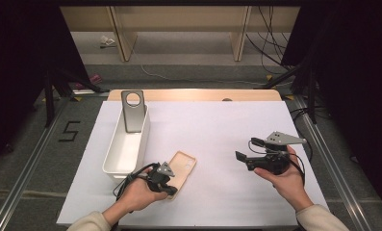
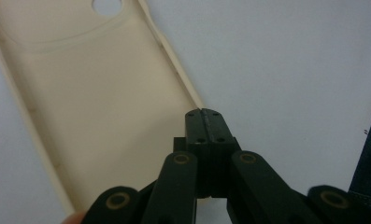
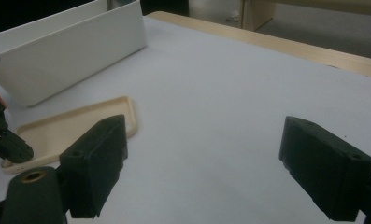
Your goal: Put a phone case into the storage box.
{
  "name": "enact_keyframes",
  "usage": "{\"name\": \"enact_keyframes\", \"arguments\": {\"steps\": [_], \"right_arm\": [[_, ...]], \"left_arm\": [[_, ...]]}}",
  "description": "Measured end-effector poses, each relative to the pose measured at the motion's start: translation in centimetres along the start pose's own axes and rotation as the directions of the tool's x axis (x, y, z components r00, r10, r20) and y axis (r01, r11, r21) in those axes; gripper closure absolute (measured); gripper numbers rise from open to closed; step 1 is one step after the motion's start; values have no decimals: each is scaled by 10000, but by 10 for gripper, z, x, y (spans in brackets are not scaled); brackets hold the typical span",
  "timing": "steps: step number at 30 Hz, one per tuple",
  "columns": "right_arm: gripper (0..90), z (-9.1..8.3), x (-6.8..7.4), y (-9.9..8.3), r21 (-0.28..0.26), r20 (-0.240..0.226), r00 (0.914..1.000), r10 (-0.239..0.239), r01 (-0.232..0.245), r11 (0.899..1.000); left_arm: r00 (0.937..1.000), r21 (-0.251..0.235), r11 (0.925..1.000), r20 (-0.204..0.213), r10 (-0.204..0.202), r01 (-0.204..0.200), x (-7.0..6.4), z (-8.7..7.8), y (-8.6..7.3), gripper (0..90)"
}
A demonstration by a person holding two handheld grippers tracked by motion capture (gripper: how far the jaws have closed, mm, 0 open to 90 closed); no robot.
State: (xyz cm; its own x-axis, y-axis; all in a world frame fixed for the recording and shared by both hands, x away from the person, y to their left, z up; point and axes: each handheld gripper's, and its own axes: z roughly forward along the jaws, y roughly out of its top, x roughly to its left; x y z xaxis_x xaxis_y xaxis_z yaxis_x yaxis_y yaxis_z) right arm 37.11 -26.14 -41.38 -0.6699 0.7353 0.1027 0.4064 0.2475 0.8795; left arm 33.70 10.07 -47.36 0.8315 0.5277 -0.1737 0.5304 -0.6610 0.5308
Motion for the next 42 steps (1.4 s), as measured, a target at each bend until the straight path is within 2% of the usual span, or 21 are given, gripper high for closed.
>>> {"name": "enact_keyframes", "arguments": {"steps": [10,12,24,34,42], "right_arm": [[161,0,0,0,30,6,10000,-3,3,10000],[162,1,1,0,32,11,10000,-11,11,10000],[161,1,0,0,47,14,10000,-12,12,10000],[161,1,0,0,11,28,10000,-2,1,10000],[161,1,0,0,-5,30,10000,-4,4,10000]], "left_arm": [[9984,-165,9986,236,-505,509,2,2,-1,898],[9971,-241,9973,325,-682,690,2,3,0,898],[9903,-392,9919,740,-1178,1209,1,10,5,898],[9830,-543,9855,987,-1550,1609,-7,21,16,898],[9818,-594,9830,879,-1681,1736,-16,27,24,898]]}}
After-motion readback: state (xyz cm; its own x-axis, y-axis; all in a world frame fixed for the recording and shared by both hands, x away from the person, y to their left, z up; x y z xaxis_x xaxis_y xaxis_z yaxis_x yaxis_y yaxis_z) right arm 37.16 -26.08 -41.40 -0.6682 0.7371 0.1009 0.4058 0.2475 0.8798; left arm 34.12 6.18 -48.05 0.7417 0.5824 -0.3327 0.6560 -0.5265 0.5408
